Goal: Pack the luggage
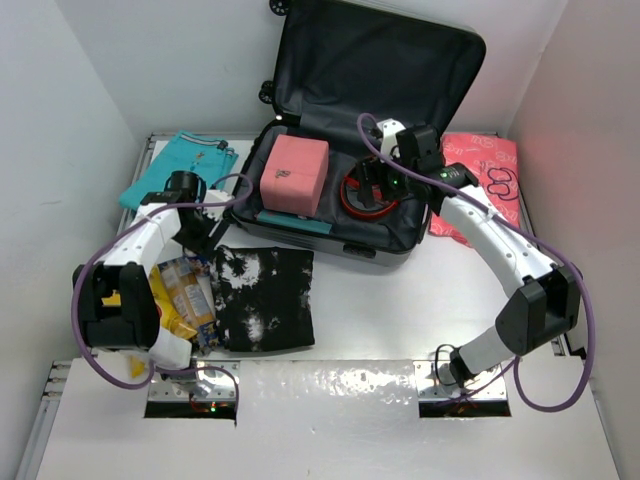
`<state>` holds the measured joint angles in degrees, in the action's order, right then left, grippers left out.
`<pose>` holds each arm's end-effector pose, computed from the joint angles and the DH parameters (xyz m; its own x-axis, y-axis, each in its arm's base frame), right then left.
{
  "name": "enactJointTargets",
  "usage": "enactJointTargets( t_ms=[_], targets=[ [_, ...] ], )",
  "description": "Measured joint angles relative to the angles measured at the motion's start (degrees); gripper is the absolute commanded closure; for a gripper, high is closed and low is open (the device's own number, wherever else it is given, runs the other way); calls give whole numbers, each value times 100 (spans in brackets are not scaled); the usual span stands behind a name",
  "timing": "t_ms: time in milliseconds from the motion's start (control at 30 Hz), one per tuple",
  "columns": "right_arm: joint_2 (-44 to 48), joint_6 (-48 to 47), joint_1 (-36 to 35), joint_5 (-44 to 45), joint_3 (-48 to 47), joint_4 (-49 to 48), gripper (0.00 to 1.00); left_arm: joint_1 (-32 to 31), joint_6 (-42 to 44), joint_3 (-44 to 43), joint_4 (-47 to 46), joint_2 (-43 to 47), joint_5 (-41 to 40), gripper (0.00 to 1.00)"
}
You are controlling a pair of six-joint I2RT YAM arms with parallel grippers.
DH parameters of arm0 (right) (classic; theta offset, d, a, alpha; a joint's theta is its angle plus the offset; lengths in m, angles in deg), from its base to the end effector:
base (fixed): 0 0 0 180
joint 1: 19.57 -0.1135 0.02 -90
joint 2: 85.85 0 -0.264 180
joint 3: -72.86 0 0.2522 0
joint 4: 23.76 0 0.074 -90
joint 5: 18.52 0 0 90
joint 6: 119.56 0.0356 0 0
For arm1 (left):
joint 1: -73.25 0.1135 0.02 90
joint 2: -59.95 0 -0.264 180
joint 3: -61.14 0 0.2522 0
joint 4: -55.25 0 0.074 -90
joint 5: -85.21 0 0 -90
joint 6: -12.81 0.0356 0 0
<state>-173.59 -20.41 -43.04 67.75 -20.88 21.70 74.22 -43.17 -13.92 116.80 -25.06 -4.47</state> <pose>0.3155 0.1395 0.3340 -0.6461 -0.1075 -0.7557 -0.3452 0.9242 0.1636 0.2802 0.0045 0.2290 -0.7944 0.5461 -0.2660 0.5179 0.8377 0.1731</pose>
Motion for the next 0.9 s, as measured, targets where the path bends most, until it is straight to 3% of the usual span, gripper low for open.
enactJointTargets(
  t_ms=[67, 267, 533, 733, 900],
  targets=[
    [7, -26, 0, -52, 13, 2, 14, 13, -42, -37, -13, -35, 17, 100],
    [238, -444, -330, -243, 350, -22, 15, 28, -142, -330, 221, -166, 81, 100],
    [542, -1078, -1521, -717, 833, -841, 14, 28, 157, -1414, 881, 448, 175, 100],
    [306, -1478, -2332, -1427, 872, -2435, 7, 26, 494, -2031, 933, 1141, 1443, 100],
    [-223, -1705, -2618, -2111, 852, -3626, 5, 0, 791, -2197, 1325, 1224, 2671, 100]
  ],
)
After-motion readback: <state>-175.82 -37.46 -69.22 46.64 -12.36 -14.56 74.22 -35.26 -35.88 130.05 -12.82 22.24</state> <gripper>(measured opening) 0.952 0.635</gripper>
